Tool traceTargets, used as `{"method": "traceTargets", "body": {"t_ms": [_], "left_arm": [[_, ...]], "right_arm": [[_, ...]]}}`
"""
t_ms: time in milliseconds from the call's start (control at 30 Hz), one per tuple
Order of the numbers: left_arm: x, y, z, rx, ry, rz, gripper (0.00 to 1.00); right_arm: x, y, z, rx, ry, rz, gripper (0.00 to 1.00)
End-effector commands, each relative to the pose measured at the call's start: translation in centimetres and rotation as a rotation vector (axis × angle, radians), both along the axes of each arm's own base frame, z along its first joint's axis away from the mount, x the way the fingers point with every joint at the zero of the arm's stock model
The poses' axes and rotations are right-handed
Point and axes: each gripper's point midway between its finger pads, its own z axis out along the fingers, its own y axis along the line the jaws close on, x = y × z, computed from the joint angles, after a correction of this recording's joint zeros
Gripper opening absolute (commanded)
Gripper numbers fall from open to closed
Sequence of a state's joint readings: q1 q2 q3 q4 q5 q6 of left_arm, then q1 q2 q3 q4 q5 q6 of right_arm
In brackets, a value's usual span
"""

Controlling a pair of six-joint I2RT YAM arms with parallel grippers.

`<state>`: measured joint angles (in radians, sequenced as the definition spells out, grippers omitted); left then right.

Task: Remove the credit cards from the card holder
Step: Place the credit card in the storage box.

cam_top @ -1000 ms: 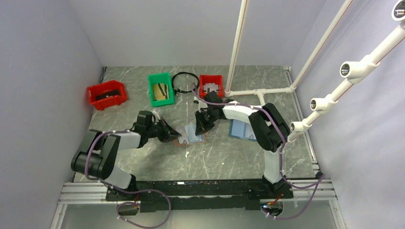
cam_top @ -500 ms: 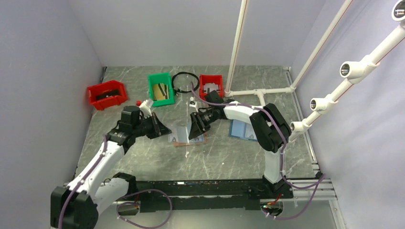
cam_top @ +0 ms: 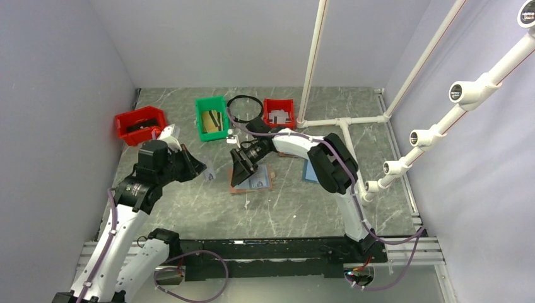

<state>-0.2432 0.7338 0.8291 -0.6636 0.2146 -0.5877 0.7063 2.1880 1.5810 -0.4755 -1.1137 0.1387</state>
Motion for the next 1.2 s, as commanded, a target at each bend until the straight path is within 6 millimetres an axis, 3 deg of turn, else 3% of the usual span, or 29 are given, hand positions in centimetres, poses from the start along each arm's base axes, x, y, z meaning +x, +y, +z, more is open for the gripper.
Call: {"method": "traceTargets", "body": {"t_ms": [0,167,333,533,733,1167], "left_arm": [[0.1,0.0,1.7,-0.031,-0.04,0.019,0.0],[0.3,-2.3,2.9,-0.146,-0.113,-0.08,0.0],[0.4,-4.2,2.9,-0.182,-0.149,-0.206,0.0],[0.3,-5.4,5.3,-0.188,-0.295,-0.334,0.0],[0.5,-6.3,6.3,-0.228,-0.373,-0.383,0.0],[0.8,-7.8,8.0,-0.318,-0.451,-0.465,0.0]], "right_arm": [[0.0,0.5,2.8,0.053,-0.062,0.066,0.72],[1.9,-0.7,6.6,0.082,-0.3,0.103,0.72],[3.2,-3.3,10.5,0.152,-0.46,0.113,0.73],[1.7,-4.7,15.4,0.237,-0.571,0.135,0.73],[2.0,-4.8,16.1,0.219,-0.598,0.102,0.75],[-0.1,-3.5,17.2,0.316,-0.467,0.136,0.76]]}}
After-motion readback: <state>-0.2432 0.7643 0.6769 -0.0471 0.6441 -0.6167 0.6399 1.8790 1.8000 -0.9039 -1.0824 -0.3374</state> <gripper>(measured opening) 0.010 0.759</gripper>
